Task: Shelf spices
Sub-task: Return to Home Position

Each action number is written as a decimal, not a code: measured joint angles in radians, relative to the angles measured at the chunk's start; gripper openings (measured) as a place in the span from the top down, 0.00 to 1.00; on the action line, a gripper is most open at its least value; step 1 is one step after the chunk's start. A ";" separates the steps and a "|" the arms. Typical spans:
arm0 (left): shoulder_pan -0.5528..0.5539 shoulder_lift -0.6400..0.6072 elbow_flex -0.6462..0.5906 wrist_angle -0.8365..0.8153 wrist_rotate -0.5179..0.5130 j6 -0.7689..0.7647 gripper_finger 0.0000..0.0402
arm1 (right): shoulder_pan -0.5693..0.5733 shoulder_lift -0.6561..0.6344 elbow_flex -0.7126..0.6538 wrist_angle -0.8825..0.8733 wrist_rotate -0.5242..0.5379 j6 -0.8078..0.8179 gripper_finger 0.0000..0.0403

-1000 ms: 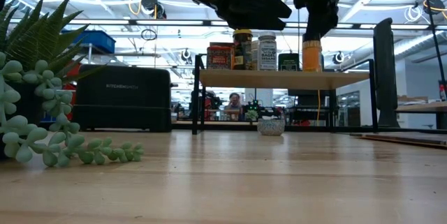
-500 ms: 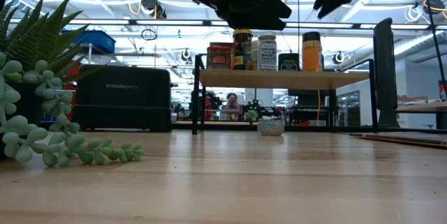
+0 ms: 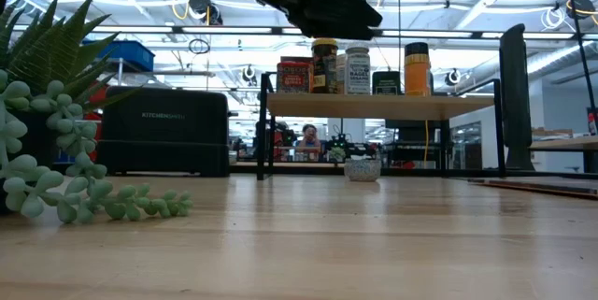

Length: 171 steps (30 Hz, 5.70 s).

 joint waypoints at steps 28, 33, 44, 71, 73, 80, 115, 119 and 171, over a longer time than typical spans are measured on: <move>0.066 -0.222 0.000 -0.059 -0.011 0.034 0.27 | 0.489 0.318 0.000 0.368 0.004 -0.109 0.25; 0.065 -0.239 0.000 -0.057 -0.011 0.033 0.27 | 0.491 0.325 0.000 0.368 0.004 -0.125 0.25; 0.065 -0.249 0.007 -0.050 -0.015 0.032 0.27 | 0.490 0.324 0.000 0.367 0.004 -0.144 0.25; 0.065 -0.418 0.008 -0.189 -0.070 0.057 0.27 | 0.490 0.244 0.000 0.313 0.003 -0.181 0.25; 0.065 -0.442 0.008 -0.219 -0.080 0.059 0.27 | 0.490 0.212 0.000 0.295 0.003 -0.187 0.25; 0.065 -0.535 0.008 -0.320 -0.106 0.058 0.27 | 0.490 0.093 0.000 0.241 0.003 -0.196 0.25; 0.064 -1.138 -0.484 -0.329 -0.200 -0.055 0.27 | 0.490 -0.314 -0.516 0.575 -0.082 -0.114 0.25; 0.064 -1.186 -0.582 -0.245 -0.190 -0.078 0.27 | 0.490 -0.341 -0.616 0.671 -0.129 -0.094 0.25; 0.238 -1.335 -1.164 0.419 -0.056 -0.179 0.27 | 0.224 -1.044 -1.518 1.438 -0.266 0.185 0.26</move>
